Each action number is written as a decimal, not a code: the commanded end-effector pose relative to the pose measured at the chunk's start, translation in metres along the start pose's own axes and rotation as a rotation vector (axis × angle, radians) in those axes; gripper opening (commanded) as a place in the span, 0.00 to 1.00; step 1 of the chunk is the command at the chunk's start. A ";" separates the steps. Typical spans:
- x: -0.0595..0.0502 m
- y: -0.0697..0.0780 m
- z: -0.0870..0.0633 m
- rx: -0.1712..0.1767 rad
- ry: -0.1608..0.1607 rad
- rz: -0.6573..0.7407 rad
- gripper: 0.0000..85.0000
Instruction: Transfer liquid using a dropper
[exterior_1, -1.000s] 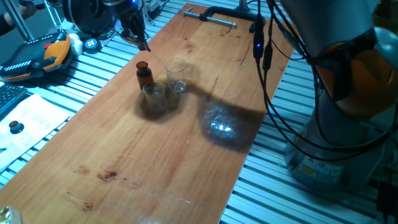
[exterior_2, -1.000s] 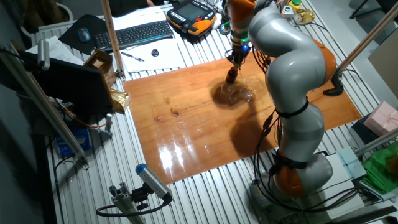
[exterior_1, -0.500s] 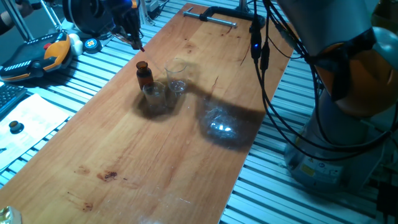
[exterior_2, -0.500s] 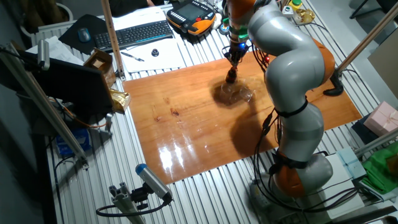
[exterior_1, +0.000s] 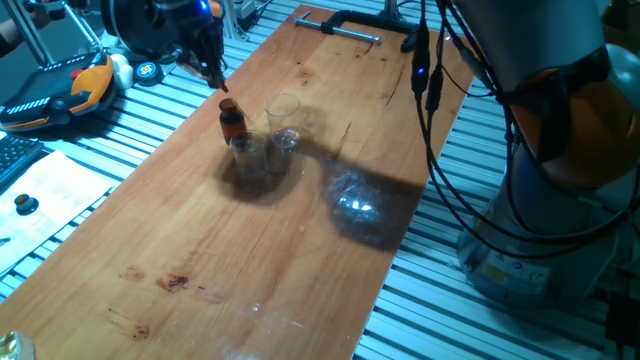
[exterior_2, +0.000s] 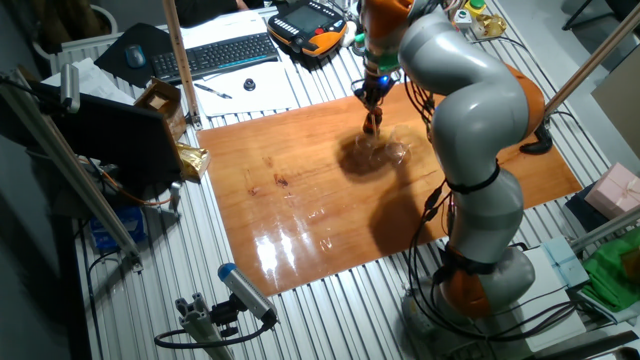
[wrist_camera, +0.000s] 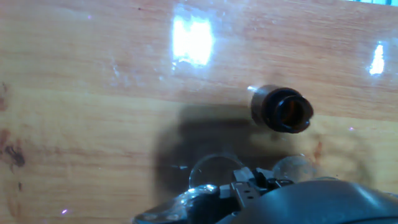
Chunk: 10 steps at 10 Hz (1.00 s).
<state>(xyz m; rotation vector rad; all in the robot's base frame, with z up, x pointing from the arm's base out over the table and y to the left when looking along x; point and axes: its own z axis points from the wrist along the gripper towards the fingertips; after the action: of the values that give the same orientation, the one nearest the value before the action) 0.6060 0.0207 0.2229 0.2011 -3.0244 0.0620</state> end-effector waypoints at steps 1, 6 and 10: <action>-0.001 0.001 0.002 -0.005 -0.001 0.001 0.01; -0.004 0.013 0.032 -0.002 -0.024 -0.004 0.01; -0.004 0.021 0.054 0.015 -0.040 -0.022 0.02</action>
<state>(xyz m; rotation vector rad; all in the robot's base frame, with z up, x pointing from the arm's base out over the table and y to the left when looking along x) 0.6013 0.0390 0.1685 0.2405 -3.0618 0.0780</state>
